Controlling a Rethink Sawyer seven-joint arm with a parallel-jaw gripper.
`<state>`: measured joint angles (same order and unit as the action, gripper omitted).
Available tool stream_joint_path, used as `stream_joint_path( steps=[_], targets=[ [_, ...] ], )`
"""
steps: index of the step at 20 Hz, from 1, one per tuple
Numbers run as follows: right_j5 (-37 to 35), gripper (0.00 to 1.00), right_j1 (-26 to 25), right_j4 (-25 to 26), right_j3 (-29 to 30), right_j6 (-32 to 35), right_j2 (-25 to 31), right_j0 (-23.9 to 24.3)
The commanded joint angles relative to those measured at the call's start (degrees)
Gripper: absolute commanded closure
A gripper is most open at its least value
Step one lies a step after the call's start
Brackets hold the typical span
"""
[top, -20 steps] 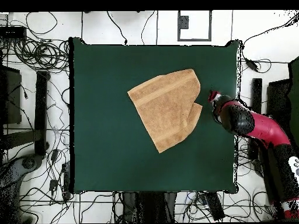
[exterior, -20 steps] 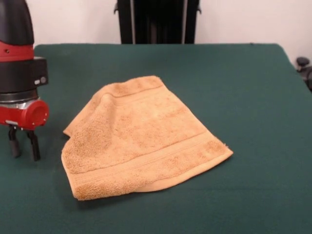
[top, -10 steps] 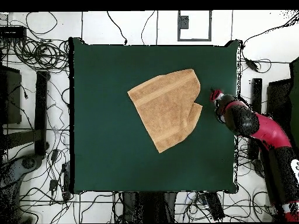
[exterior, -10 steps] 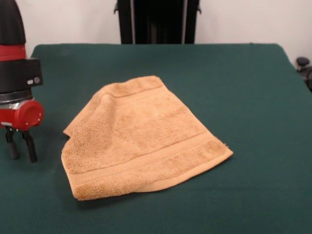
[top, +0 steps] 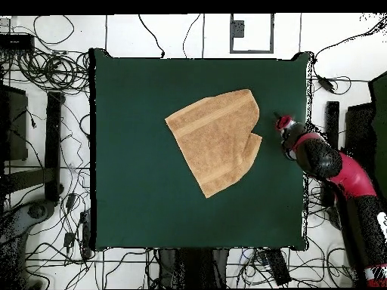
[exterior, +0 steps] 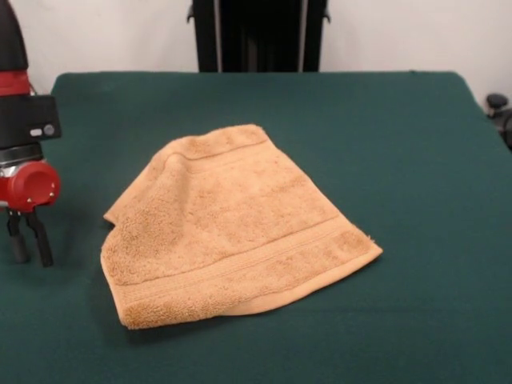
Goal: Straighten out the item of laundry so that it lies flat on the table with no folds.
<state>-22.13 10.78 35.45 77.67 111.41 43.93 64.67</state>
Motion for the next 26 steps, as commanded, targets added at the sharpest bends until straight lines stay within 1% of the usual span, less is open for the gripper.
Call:
stream_joint_path(
  steps=[1,3,4,6,7,8,9,12,18,20,21,24,25,26],
  targets=[
    [-3.0,0.00,-15.8,-0.6,6.7,-16.6,9.7,-1.2],
    [-0.8,0.00,-18.2,-0.1,7.3,-16.6,11.7,0.4],
    [1.7,0.00,-20.1,0.5,7.8,-15.6,12.9,1.6],
    [5.7,0.00,-22.0,2.0,8.7,-13.1,14.1,3.0],
    [6.7,0.00,-22.7,2.5,8.9,-12.2,14.5,3.4],
    [9.2,0.00,-23.8,3.6,9.3,-10.8,15.2,4.0],
    [10.2,0.00,-23.8,4.1,9.5,-9.8,15.3,4.1],
    [11.3,0.00,-24.8,3.6,10.2,-7.0,16.1,4.3],
    [11.7,0.00,-26.5,0.5,11.7,-3.2,17.9,4.3],
    [12.9,0.00,-26.0,0.0,12.5,-1.0,17.9,3.7],
    [13.2,0.00,-26.0,-0.1,12.6,-0.6,18.1,3.7],
    [13.9,0.00,-30.4,0.2,12.2,-2.2,21.3,4.3],
    [14.0,0.00,-30.8,0.3,12.1,-2.3,21.8,4.3],
    [14.8,0.00,-30.1,0.5,12.4,-1.6,22.0,4.0]
  ],
)
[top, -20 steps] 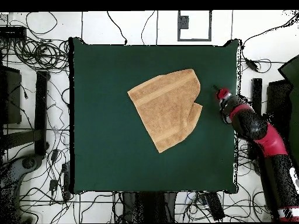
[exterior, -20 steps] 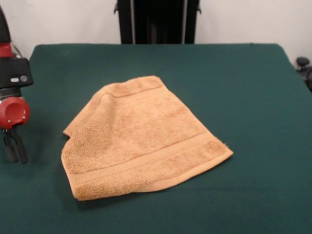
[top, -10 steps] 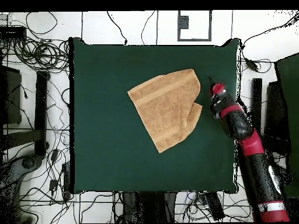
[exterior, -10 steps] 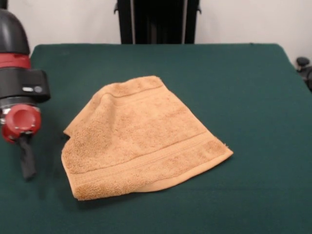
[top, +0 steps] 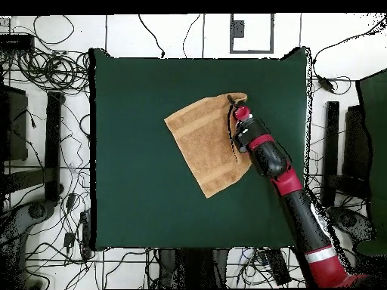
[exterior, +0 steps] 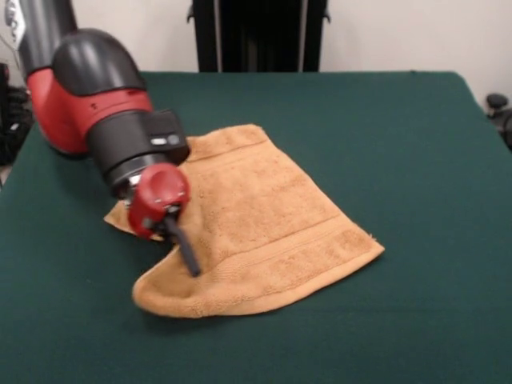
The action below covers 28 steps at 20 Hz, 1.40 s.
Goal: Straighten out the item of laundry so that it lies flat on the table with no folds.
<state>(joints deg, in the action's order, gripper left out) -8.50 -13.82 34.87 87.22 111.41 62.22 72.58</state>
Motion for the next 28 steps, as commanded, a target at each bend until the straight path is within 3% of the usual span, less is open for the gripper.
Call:
stream_joint_path(
  steps=[1,7,11,13,14,15,16,18,23,28],
  targets=[
    [0.9,0.00,-4.9,1.0,3.0,-1.5,3.9,-4.0],
    [-4.2,0.00,-5.1,-1.2,1.0,-4.3,6.1,-3.8],
    [-5.6,0.00,-4.2,-1.2,-1.2,-4.3,3.6,-4.9],
    [-7.1,0.00,-7.8,1.2,-5.4,-11.8,4.9,-4.4],
    [-6.1,0.00,-11.9,6.8,-8.5,-22.0,8.7,-3.0],
    [-7.1,0.00,-14.1,8.1,-9.9,-27.2,10.5,-2.3],
    [-11.0,0.00,-19.5,9.1,-12.1,-40.7,15.3,-0.8],
    [-17.7,0.00,-23.2,5.4,-14.8,-50.4,18.6,-1.0],
    [-20.9,0.00,-20.7,3.0,-14.7,-50.5,18.6,-2.2],
    [-18.1,0.00,-12.6,5.5,-14.0,-43.5,11.8,-3.0]
  ],
)
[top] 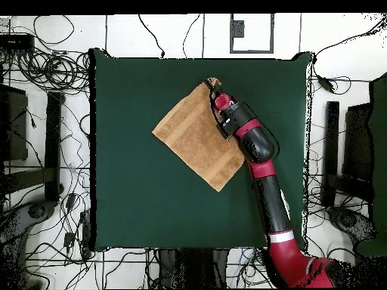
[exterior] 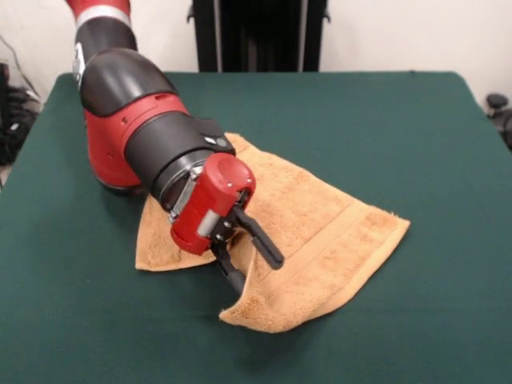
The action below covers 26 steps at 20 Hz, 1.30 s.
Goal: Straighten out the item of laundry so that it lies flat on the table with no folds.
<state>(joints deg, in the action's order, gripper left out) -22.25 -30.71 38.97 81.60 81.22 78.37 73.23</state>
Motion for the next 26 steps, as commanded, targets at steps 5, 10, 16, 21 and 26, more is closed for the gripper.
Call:
stream_joint_path(
  steps=[5,10,16,21,26],
  targets=[
    [-7.8,0.00,7.3,-1.0,-9.7,-14.8,-7.3,-5.1],
    [-8.7,0.00,7.9,-1.8,-10.1,-15.8,-7.7,-5.7],
    [-14.9,0.00,20.5,-3.3,-10.5,2.5,-19.8,-11.5],
    [-25.1,0.00,24.4,-7.6,-12.9,0.4,-25.0,-14.3],
    [-35.1,0.00,25.9,-10.4,-15.7,-5.6,-27.0,-15.9]
  ],
)
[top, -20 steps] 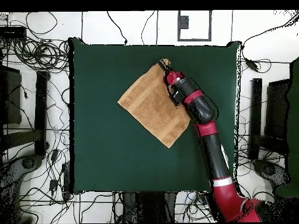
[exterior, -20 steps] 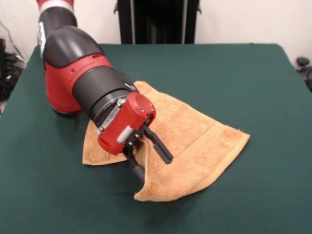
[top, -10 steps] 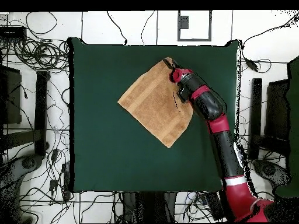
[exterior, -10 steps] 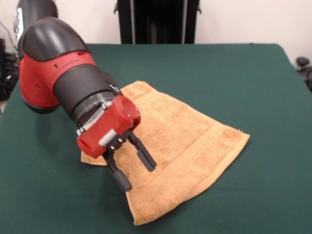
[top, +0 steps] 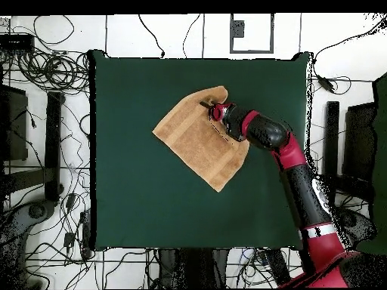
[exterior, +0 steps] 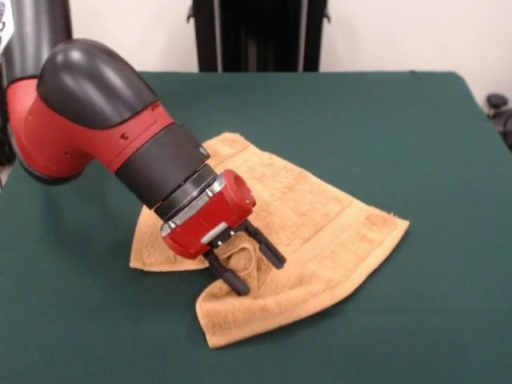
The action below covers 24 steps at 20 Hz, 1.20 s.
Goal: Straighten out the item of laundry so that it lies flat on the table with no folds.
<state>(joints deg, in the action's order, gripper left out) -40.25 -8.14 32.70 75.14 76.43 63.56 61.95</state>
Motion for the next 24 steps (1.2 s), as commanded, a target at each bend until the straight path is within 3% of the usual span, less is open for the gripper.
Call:
stream_joint_path(
  steps=[1,8,14,18,24],
  targets=[
    [-18.0,0.00,4.2,-4.5,-8.8,0.6,-13.0,-4.8],
    [-19.4,0.00,12.7,-3.5,-3.7,8.2,-19.7,-5.8],
    [-3.9,0.00,21.0,3.4,2.5,12.2,-23.8,-6.4],
    [-0.8,0.00,25.4,3.8,5.9,16.5,-27.4,-7.6],
    [-1.4,0.00,23.8,1.6,2.6,10.4,-28.7,-9.0]
  ],
)
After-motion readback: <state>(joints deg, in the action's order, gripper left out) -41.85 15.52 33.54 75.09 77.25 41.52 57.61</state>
